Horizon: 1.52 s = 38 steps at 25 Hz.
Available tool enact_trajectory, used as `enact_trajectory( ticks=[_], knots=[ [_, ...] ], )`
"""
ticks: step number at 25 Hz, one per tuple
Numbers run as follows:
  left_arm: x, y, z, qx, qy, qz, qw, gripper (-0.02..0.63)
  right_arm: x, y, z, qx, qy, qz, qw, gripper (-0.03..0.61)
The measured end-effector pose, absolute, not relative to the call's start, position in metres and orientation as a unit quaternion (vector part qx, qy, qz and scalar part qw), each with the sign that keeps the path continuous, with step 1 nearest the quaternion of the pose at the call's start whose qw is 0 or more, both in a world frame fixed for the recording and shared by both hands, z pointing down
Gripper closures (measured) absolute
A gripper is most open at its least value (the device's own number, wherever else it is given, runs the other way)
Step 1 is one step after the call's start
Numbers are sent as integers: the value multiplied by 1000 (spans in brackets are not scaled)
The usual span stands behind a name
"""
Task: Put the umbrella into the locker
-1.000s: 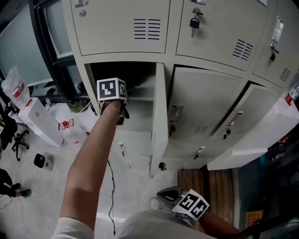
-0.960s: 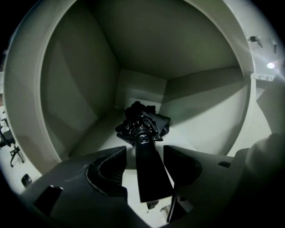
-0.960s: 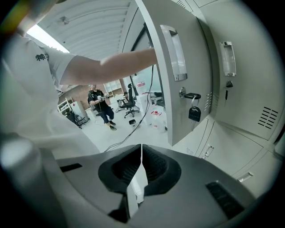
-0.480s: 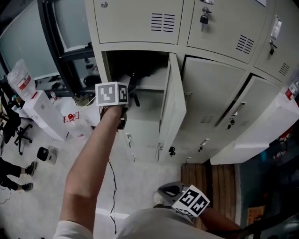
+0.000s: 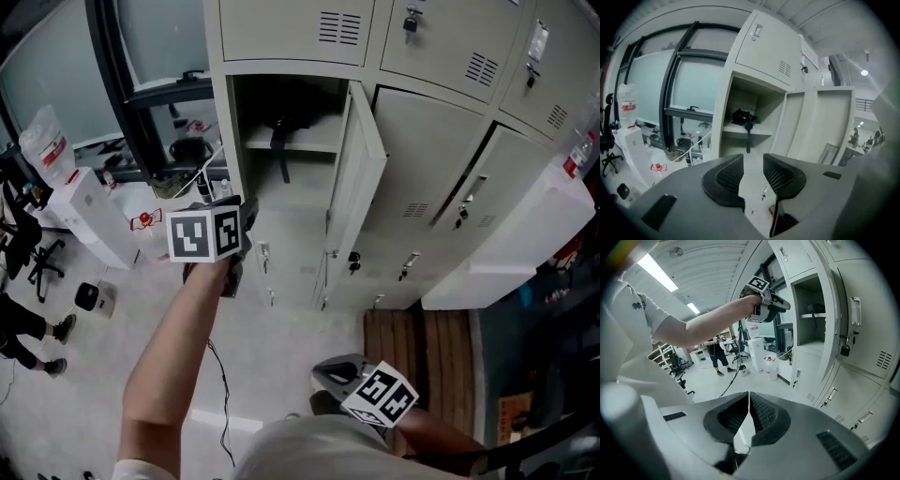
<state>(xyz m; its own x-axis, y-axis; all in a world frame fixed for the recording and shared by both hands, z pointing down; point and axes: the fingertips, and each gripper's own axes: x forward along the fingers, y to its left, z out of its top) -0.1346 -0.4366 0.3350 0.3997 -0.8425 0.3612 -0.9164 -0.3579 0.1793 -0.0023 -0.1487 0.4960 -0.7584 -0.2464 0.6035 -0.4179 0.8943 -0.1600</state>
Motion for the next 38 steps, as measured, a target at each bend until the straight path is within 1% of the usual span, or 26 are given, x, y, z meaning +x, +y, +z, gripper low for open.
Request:
enact_trajectory(
  ticks=[1, 3, 5, 7, 14, 21, 31, 38],
  knots=[
    [-138, -422, 339, 816, -542, 107, 171, 486, -4, -143, 497, 180, -927, 143, 296, 558],
    [-140, -392, 351, 817, -541, 112, 163, 553, -8, -129, 500, 182, -927, 144, 294, 558],
    [-139, -361, 364, 822, -533, 112, 167, 589, -11, -115, 502, 181, -927, 143, 295, 559],
    [-138, -330, 379, 826, -523, 115, 174, 601, -14, -102, 503, 179, -928, 139, 295, 558],
    [-120, -226, 416, 858, -466, 131, 171, 603, -15, -69, 504, 185, -928, 140, 293, 558],
    [-92, -140, 448, 870, -432, 137, 195, 604, -18, -54, 503, 185, -929, 136, 291, 559],
    [-95, -87, 484, 860, -438, 156, 212, 603, -27, -51, 496, 188, -932, 123, 283, 560],
    [-94, -76, 499, 860, -432, 168, 213, 603, -32, -50, 492, 187, -935, 117, 278, 560]
  ],
)
